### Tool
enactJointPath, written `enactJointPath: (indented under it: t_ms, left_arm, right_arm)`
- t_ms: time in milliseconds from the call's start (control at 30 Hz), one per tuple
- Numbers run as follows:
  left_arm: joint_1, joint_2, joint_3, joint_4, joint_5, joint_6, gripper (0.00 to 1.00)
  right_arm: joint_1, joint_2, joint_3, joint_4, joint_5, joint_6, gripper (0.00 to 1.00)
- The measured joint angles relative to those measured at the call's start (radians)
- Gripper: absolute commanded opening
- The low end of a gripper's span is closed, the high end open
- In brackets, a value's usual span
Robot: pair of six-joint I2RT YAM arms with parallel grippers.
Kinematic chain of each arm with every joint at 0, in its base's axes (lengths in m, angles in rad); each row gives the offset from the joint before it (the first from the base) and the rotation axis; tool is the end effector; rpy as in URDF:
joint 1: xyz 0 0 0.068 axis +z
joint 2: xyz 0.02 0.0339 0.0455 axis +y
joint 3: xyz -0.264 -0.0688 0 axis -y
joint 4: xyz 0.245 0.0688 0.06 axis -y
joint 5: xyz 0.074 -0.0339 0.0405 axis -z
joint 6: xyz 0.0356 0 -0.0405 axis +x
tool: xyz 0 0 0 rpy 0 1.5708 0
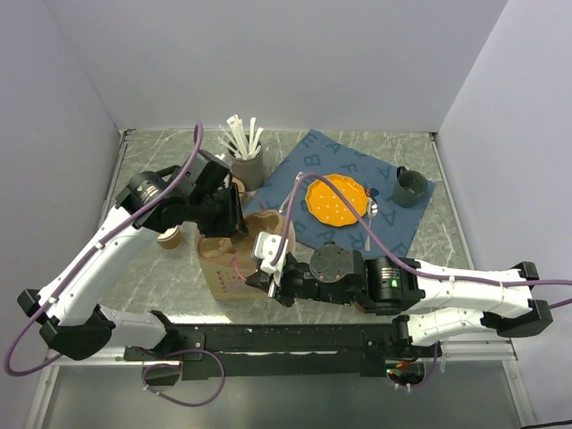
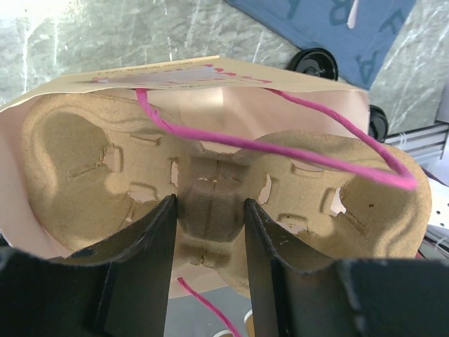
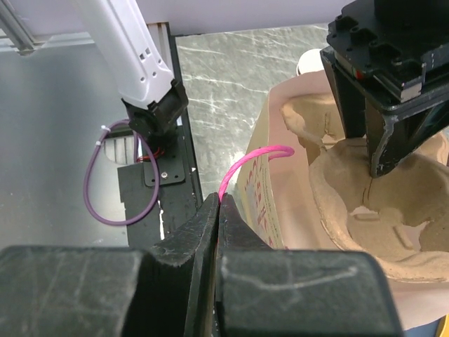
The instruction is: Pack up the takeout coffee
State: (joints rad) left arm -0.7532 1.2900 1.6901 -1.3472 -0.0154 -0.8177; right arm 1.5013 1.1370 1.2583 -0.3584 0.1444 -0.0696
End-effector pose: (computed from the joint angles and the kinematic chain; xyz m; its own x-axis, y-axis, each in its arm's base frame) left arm 0.1559 -0.1454 0.4289 -0.8991 -0.1569 -0.4085 0.0312 0.9081 -0.4176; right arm 0.0226 0.2502 0.4166 0.0517 -0.2482 -0.9673 -0.9763 0.1915 -0.1013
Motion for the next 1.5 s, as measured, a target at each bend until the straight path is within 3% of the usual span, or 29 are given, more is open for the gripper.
enactJointPath:
  t_ms: [167,267,300,333,600,867,967,1200,1500]
  left_arm:
    - [-0.037,0.012,-0.018,0.0,-0.031,-0.016,0.19]
    - [-0.062,0.013,-0.042,-0.002,-0.046,-0.026,0.19]
    - [-0.071,0.015,-0.048,-0.002,-0.05,-0.033,0.19]
    - [-0.076,0.017,-0.051,-0.003,-0.053,-0.036,0.19]
    - [-0.095,0.04,-0.055,-0.004,-0.103,-0.062,0.18]
    - [-0.095,0.069,-0.053,-0.004,-0.178,-0.091,0.19]
    - [-0.096,0.078,-0.053,-0.004,-0.195,-0.104,0.18]
    - [-0.097,0.081,-0.055,-0.004,-0.224,-0.12,0.17]
    - [-0.099,0.083,-0.071,-0.004,-0.241,-0.122,0.17]
  right_arm:
    - [0.0,-0.012,-0.008,-0.001,0.021,0.023,0.14]
    - [0.0,-0.026,-0.008,-0.008,0.042,0.054,0.24]
    - [0.0,-0.03,-0.005,-0.018,0.048,0.064,0.33]
    - [0.0,-0.031,0.003,-0.032,0.055,0.08,0.36]
    - [0.002,-0.071,0.132,-0.14,0.126,0.238,0.47]
    - [-0.004,-0.194,0.15,-0.306,0.387,0.463,0.47]
    - [-0.059,-0.201,0.15,-0.378,0.444,0.525,0.47]
    - [-0.304,-0.143,0.149,-0.456,0.327,0.608,0.41]
    - [-0.401,0.006,0.208,-0.496,0.146,0.655,0.36]
